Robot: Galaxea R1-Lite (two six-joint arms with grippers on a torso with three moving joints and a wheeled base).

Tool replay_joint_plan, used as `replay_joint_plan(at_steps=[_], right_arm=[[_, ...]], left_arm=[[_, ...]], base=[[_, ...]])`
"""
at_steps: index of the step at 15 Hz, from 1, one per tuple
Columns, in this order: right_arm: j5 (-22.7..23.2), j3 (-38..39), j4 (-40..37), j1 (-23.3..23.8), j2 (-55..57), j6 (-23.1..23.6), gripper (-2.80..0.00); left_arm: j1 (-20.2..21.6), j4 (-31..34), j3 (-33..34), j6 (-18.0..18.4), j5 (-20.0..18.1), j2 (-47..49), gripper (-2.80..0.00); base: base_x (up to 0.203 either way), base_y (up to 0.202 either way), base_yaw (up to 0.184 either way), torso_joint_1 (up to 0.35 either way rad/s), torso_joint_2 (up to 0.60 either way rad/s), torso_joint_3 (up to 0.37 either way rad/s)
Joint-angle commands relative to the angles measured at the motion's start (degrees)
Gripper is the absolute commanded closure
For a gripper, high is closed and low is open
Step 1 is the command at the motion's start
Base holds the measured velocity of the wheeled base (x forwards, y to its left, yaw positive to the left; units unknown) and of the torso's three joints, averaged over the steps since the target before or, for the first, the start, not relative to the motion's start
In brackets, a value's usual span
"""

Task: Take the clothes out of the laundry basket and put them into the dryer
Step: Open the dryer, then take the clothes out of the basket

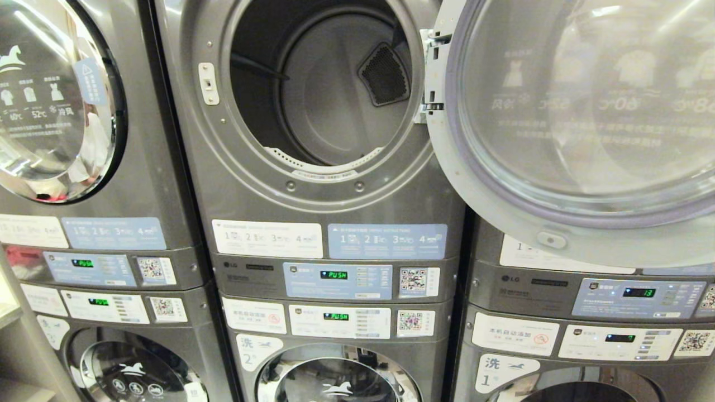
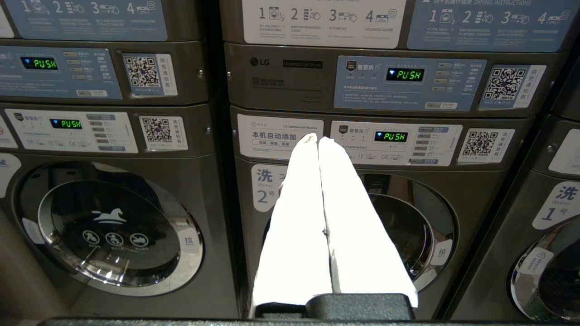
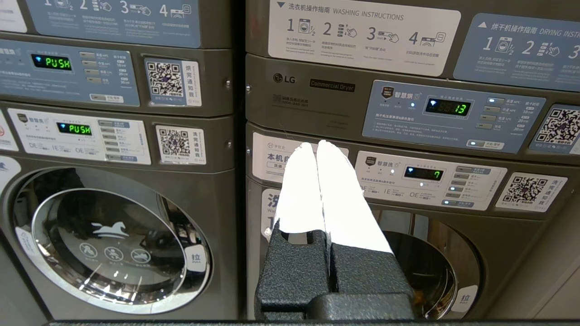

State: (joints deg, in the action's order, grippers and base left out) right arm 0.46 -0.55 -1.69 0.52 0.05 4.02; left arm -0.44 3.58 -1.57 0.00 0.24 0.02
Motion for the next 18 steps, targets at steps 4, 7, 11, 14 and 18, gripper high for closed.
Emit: replay_joint_plan(at_steps=[4, 7, 11, 14, 18], right_arm=[[0.3, 0.0, 0.0, 0.0, -0.1, 0.6, 0.0], [0.1, 0.1, 0.0, 0.0, -0.1, 0.4, 0.0], [0.2, 0.1, 0.0, -0.1, -0.1, 1.1, 0.0], [0.3, 0.0, -0.1, -0.1, -0.1, 1.5, 0.0], [-0.4, 0.0, 0.0, 0.0, -0.1, -2.7, 0.0]], left_arm=[[0.0, 0.0, 0.0, 0.2, 0.0, -0.1, 0.0], [0.0, 0.1, -0.1, 0.4, -0.1, -0.1, 0.0], [0.0, -0.1, 0.1, 0.2, 0.0, -0.1, 0.0], [0.0, -1.0, 0.3, 0.0, 0.0, -0.1, 0.0], [0.0, -1.0, 0.3, 0.0, 0.0, -0.1, 0.0]], base=[[0.0, 0.0, 0.0, 0.0, 0.0, 0.0], [0.0, 0.0, 0.0, 0.0, 0.0, 0.0], [0.0, 0.0, 0.0, 0.0, 0.0, 0.0], [0.0, 0.0, 0.0, 0.0, 0.0, 0.0], [0.0, 0.0, 0.0, 0.0, 0.0, 0.0]])
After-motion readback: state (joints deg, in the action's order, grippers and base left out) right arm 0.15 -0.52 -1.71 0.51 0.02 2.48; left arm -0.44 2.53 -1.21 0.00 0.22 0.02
